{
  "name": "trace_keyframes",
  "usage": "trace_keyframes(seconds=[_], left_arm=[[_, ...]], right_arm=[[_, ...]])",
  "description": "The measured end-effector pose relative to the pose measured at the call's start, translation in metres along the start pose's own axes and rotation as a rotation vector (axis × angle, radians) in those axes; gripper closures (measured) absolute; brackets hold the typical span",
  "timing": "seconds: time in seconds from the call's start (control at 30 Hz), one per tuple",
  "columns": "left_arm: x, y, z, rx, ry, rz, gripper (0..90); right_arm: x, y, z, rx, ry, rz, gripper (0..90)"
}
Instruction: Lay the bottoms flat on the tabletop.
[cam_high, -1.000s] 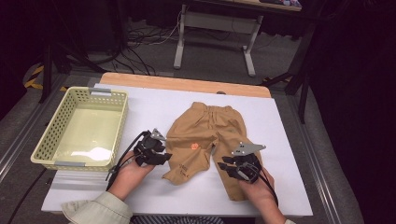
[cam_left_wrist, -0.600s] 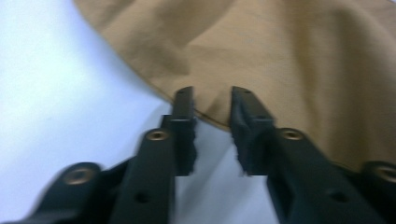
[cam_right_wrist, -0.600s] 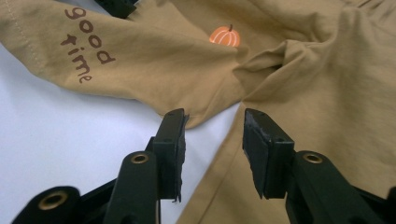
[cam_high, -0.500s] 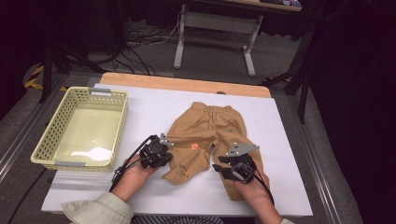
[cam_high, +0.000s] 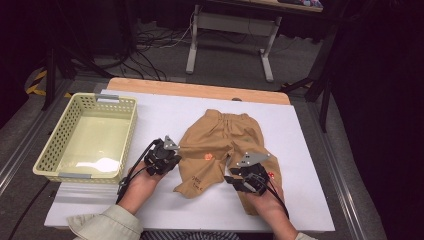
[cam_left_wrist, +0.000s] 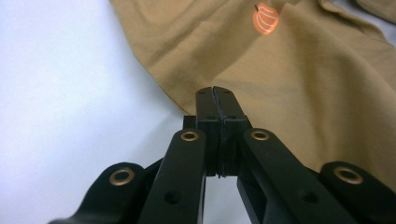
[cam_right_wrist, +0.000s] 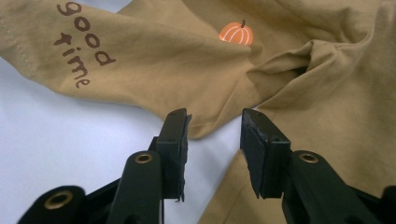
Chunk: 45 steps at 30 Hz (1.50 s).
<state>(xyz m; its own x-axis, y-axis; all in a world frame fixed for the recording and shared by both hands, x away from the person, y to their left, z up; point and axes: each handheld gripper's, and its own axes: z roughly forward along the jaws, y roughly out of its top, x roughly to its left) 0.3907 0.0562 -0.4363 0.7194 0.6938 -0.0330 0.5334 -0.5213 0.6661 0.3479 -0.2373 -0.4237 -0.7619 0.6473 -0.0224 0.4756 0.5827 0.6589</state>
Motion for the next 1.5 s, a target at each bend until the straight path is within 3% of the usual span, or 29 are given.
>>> trace_keyframes(seconds=[0.13,0.27,0.37,0.43,0.53,0.6,0.7,0.83,0.93,1.1,1.2,1.3,1.37,1.5], left_arm=[[0.003,0.0,0.006,0.008,0.018,-0.03,62.4],[0.005,0.001,0.017,0.031,0.016,-0.046,53.3],[0.004,0.001,0.023,0.039,0.023,-0.033,56.4],[0.003,0.002,0.024,0.032,0.003,-0.034,69.6],[0.001,0.004,0.026,0.033,-0.004,-0.001,86.9],[0.0,0.006,0.025,0.034,0.01,0.013,88.3],[0.004,0.01,0.016,-0.025,0.041,-0.008,88.5],[0.012,0.017,0.009,-0.062,0.071,-0.028,88.4],[0.015,0.021,0.007,-0.08,0.117,-0.022,88.4],[0.024,0.021,0.017,-0.055,0.168,-0.041,87.8],[0.028,0.019,0.021,-0.016,0.147,-0.07,83.7],[0.024,0.019,0.013,-0.038,0.144,-0.068,70.7],[0.019,0.017,0.0,-0.081,0.113,-0.069,63.5],[0.002,0.01,-0.018,-0.116,0.0,-0.051,62.0]], right_arm=[[0.001,0.0,0.001,0.006,0.012,-0.003,60.8],[0.001,0.0,0.003,0.008,0.017,-0.001,60.4],[0.002,0.0,0.003,0.009,0.017,-0.003,60.3],[0.002,-0.001,0.002,0.01,0.016,-0.002,60.3],[0.002,-0.002,0.003,0.014,0.014,0.001,60.3],[0.002,-0.002,0.002,0.013,0.013,0.001,60.4],[0.002,-0.003,0.001,0.012,0.009,0.001,60.6],[0.001,-0.003,0.003,0.014,0.014,0.009,61.1],[0.002,-0.001,0.004,0.011,0.021,0.007,61.5],[0.006,0.004,0.007,0.013,0.037,0.003,61.8],[0.007,0.004,0.007,0.012,0.039,-0.001,61.8],[0.006,0.003,0.004,0.004,0.039,0.002,61.8],[0.006,0.002,0.001,-0.002,0.041,0.007,61.7],[0.006,-0.001,-0.004,-0.01,0.04,0.01,61.5]])
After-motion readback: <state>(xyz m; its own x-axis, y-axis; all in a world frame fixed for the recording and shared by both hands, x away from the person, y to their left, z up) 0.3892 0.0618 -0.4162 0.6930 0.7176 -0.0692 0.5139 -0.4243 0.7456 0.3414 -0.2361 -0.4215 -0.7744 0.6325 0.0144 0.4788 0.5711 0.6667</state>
